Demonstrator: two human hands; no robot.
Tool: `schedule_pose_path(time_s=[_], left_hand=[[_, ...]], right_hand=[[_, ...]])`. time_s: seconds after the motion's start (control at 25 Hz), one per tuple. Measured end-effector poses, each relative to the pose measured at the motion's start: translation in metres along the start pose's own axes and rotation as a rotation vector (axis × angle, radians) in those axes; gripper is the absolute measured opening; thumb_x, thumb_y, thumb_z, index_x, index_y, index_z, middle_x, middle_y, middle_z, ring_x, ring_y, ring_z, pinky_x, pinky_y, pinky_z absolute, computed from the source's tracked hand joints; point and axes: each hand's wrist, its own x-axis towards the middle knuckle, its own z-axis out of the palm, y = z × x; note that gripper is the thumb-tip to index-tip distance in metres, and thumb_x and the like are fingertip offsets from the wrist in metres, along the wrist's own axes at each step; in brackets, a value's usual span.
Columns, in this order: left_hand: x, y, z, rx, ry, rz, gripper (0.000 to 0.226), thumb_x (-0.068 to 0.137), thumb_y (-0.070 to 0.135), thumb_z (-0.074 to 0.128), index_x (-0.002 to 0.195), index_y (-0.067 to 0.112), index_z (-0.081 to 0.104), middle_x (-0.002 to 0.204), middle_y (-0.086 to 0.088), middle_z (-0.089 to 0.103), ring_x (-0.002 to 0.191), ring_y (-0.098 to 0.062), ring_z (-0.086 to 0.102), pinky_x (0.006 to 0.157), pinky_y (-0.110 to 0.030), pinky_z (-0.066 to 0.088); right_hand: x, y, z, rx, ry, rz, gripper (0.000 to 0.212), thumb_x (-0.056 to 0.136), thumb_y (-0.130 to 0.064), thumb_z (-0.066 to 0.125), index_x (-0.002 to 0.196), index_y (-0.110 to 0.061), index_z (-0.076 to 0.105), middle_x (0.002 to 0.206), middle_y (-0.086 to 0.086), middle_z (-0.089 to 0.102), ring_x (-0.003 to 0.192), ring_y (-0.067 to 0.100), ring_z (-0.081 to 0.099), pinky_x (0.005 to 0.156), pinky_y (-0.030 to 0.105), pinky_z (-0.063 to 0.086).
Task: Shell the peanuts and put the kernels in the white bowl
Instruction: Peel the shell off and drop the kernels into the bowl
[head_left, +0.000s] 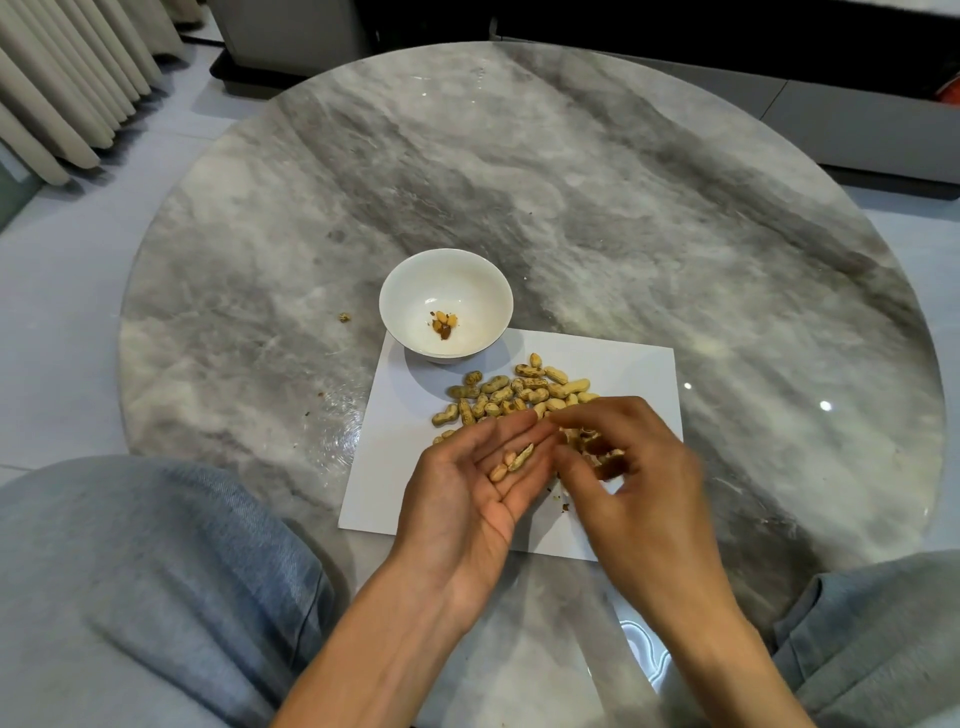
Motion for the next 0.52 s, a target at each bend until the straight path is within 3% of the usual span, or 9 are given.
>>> schedule_pose_path(time_s=[0.12,0.24,0.4,0.52], left_hand=[[-0.001,-0.001,0.0,0.002,-0.005,-0.004,0.035,0.1,0.017,0.044,0.116,-0.006,0.065,0.107,-0.02,0.074,0.087,-0.02,0.074,0.069,-0.025,0.061],[0.001,-0.001,0.0,0.002,-0.006,-0.018,0.037,0.1,0.02,0.046,0.118,-0.008,0.064,0.107,-0.021,0.073,0.085,-0.021,0.073,0.069,-0.026,0.061],[0.002,-0.002,-0.001,0.038,0.009,-0.019,0.034,0.099,0.016,0.047,0.117,-0.006,0.065,0.108,-0.021,0.073,0.099,-0.024,0.073,0.083,-0.027,0.06],[0.002,-0.003,-0.002,0.078,0.028,0.022,0.026,0.098,0.005,0.049,0.115,-0.006,0.064,0.106,-0.021,0.074,0.099,-0.025,0.073,0.086,-0.03,0.058]], right_hand=[[-0.001,0.004,0.003,-0.212,-0.155,-0.185,0.024,0.089,-0.017,0.07,0.103,-0.036,0.071,0.109,-0.019,0.053,0.1,0.005,0.052,0.079,0.021,0.043],[0.004,0.006,-0.002,-0.246,-0.191,-0.201,0.012,0.091,-0.018,0.069,0.095,-0.029,0.071,0.106,-0.018,0.054,0.097,0.005,0.051,0.076,0.015,0.039],[0.009,0.0,-0.016,0.123,-0.183,0.079,0.013,0.092,-0.018,0.07,0.08,-0.023,0.069,0.081,-0.007,0.067,0.074,0.012,0.062,0.067,0.025,0.048],[0.01,0.004,-0.016,-0.002,-0.094,0.205,0.017,0.088,-0.015,0.072,0.072,-0.021,0.069,0.066,-0.002,0.067,0.062,0.018,0.061,0.062,0.036,0.051]])
